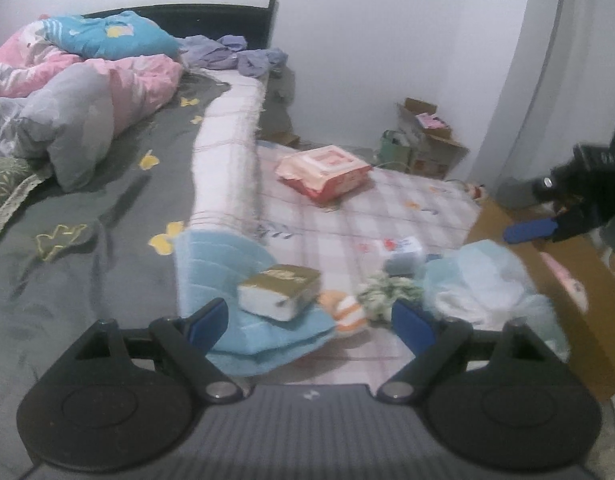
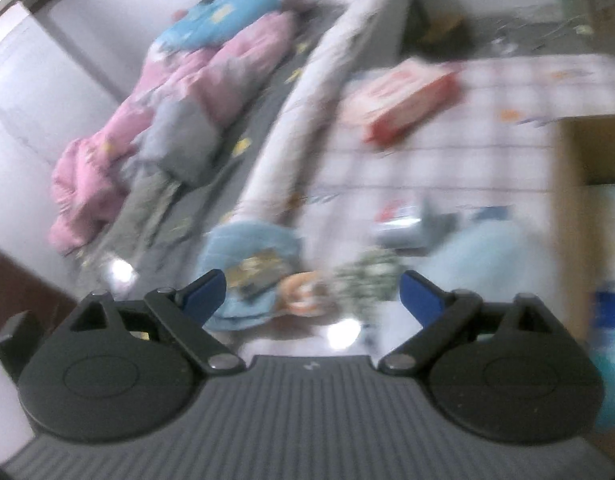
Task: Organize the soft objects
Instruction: 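Move the right tool back to the pile toward the blue towel, then pinch the blue towel edge with the left tool while the right tool reaches it, then hold the towel with the left tool while the right tool grasps and lifts it, then carry the blue towel into the box and open the right tool, then move the right tool back from the box toward the pile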
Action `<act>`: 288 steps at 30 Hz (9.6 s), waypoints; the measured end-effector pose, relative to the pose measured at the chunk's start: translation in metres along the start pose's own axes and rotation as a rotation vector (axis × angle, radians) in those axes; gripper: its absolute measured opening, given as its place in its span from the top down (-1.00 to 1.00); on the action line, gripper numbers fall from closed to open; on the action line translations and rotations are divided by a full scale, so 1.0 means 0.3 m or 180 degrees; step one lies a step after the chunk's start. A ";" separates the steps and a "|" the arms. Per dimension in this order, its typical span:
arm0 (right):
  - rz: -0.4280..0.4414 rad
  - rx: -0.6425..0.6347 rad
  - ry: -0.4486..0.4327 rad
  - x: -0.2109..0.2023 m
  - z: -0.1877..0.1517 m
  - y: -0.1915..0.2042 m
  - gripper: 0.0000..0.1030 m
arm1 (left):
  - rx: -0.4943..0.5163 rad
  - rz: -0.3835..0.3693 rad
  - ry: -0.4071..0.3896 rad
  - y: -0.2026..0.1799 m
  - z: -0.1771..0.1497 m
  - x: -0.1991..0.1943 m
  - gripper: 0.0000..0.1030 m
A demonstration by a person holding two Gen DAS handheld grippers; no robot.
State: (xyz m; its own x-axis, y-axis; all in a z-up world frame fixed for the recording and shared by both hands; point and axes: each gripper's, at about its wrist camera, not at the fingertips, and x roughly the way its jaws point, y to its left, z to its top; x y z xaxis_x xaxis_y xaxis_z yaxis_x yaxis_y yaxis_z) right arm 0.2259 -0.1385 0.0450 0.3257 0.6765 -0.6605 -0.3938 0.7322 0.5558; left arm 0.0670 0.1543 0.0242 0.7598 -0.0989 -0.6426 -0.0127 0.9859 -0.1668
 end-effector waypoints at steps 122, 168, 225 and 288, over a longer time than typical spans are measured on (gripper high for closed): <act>0.0774 0.1135 0.0748 0.644 -0.073 -0.059 -0.06 | -0.0395 -0.0214 0.1075 0.112 0.064 0.448 -0.16; 0.0661 0.1056 0.0099 0.229 -0.122 -0.052 0.64 | 0.0341 -0.0861 -0.0103 -0.215 0.047 0.045 0.23; -0.2785 0.0385 -0.0362 -0.469 -0.185 -0.713 -0.33 | 0.0095 -0.0452 0.0300 -0.256 -0.005 0.154 -0.78; -0.0038 0.0306 -0.0246 0.132 -0.129 0.090 -0.65 | 0.0840 -0.0008 0.0093 -0.097 -0.089 0.117 -0.88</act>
State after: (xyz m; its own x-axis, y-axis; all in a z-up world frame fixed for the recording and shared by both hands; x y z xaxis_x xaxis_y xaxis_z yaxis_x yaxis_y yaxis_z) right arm 0.1949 -0.0949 0.0142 0.3966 0.6692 -0.6285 -0.3066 0.7418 0.5964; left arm 0.0765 0.1184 -0.0134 0.7405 -0.1014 -0.6644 0.1620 0.9863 0.0300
